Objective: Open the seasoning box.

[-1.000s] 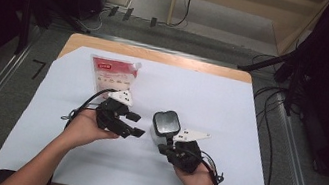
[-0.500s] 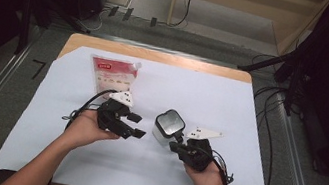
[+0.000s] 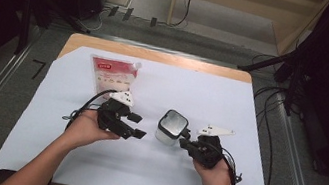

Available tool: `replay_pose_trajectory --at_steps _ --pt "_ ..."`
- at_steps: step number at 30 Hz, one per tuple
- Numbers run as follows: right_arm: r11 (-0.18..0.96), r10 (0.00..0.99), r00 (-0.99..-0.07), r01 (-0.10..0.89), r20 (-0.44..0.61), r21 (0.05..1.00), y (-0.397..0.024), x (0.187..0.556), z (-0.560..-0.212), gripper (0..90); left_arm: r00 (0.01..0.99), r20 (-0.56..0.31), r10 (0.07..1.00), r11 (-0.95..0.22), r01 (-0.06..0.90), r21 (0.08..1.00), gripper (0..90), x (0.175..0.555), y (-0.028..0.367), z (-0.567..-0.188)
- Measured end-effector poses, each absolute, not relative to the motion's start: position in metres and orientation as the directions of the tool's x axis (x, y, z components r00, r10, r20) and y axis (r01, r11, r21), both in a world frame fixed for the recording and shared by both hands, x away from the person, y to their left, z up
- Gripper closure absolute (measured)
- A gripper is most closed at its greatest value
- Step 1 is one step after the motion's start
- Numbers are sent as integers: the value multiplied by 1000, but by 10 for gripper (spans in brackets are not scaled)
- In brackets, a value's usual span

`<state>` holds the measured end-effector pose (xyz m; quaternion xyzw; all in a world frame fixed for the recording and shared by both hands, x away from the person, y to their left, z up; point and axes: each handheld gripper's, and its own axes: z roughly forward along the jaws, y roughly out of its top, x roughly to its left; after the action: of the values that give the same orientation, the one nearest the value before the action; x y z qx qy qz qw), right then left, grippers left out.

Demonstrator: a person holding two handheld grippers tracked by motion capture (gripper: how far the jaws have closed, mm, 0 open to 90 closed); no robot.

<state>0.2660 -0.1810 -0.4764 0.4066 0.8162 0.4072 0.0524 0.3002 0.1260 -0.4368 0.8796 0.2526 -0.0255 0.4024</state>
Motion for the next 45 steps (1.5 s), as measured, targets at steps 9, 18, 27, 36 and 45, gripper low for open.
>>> replay_pose_trajectory --at_steps 9,18,27,36,45 --pt "329 733 -637 640 240 694 -194 275 -475 900 871 -244 426 -555 465 690 385 300 126 -437" --pt "329 742 -627 647 236 688 -203 285 -475 900 878 -232 419 -562 452 693 377 301 123 -439" --pt "316 757 -610 657 235 685 -207 291 -474 900 883 -238 406 -586 451 673 369 305 116 -441" --pt "309 771 -594 666 232 678 -215 291 -473 900 902 -229 365 -578 412 704 261 316 102 -442" --pt "240 799 -547 672 251 700 -230 298 -467 900 906 -241 347 -602 412 684 247 333 84 -439"
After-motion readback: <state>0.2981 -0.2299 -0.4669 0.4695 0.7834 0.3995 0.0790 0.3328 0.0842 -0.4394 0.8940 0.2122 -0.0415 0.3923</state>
